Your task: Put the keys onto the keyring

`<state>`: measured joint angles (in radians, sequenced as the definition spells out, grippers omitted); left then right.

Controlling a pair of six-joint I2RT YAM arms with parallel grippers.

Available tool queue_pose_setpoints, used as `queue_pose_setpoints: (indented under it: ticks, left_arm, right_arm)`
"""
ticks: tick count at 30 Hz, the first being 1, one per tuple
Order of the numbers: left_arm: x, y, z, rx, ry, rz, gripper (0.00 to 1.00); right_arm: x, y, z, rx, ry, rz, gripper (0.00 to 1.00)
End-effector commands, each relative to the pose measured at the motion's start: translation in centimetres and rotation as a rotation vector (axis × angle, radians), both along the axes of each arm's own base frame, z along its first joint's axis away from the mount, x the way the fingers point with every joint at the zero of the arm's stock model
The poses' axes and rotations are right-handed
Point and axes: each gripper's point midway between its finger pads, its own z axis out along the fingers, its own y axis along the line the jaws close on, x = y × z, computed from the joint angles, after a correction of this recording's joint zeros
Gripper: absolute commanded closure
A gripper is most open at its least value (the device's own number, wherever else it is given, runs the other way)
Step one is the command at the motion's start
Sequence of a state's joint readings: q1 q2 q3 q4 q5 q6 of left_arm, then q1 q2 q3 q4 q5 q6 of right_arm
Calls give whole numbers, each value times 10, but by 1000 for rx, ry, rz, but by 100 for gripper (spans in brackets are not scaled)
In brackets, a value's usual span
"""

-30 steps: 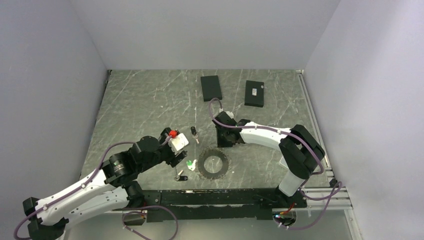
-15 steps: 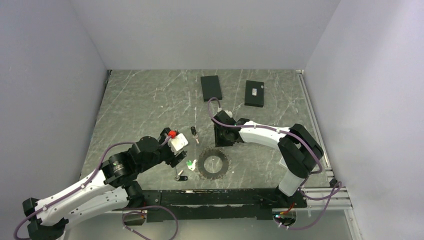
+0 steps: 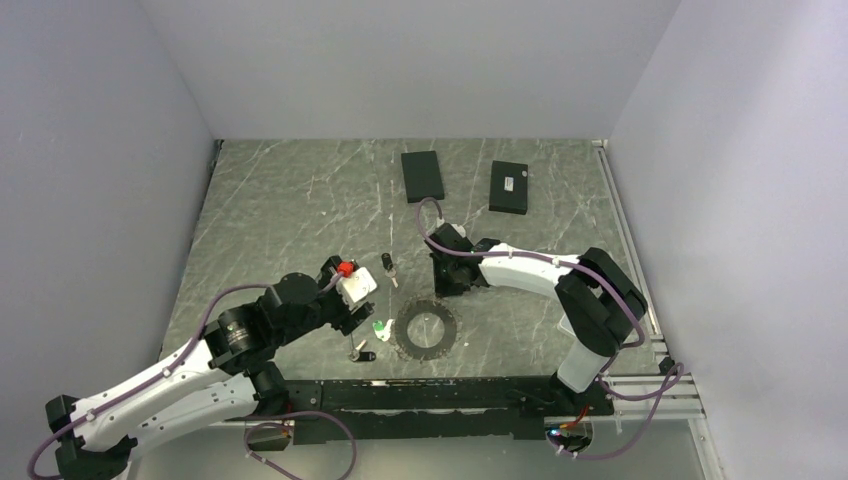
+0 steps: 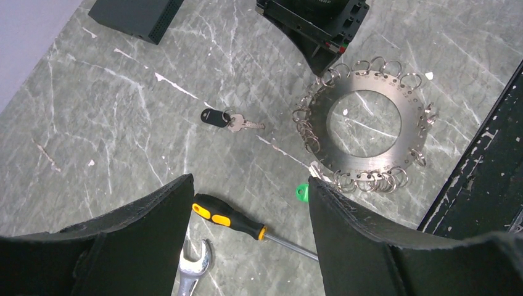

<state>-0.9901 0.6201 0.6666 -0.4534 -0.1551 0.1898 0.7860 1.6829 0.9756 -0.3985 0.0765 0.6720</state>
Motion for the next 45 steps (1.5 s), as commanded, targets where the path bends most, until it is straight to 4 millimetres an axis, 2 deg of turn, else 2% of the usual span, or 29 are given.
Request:
queue_pose_setpoints:
  ticks: [1,3,8,14,22,26,29,32,37,40,45]
  left_arm:
    - [2,-5,6,-23,-19,-9,27]
    - [2,-6,6,-22,-20,-9,27]
    - [2,-5,6,-24,-20,-6,27]
    - [2,-4,6,-25,-22,-4,27]
    - [2,-5,6,-22,-21,-7,27]
    - [2,-4,8,-28,-25,-7,27]
    - [1,-5,10,-32,-25,-10,27]
    - [-1,-8,18,-63,-18,-18,28]
    - [-9,-25,50,-219,-22,-78,28]
    - [-12,-35,56,-277,-27,-114,28]
    - [-4,-55,59,-330,-25,-124,29]
  right_arm:
    - [6,6,16,51,-43,6,92]
    - [6,8,19,60,-47,12,100]
    - [9,12,29,88,-77,44,100]
    - [15,13,51,105,-156,89,100]
    - [19,14,91,137,-306,183,100]
    - [19,14,124,135,-421,244,100]
    - [11,19,152,156,-518,322,100]
    - [-8,30,178,211,-616,425,100]
    - [-42,40,202,356,-697,561,100]
    - [-49,34,212,395,-750,572,100]
    - [-52,28,226,406,-818,596,100]
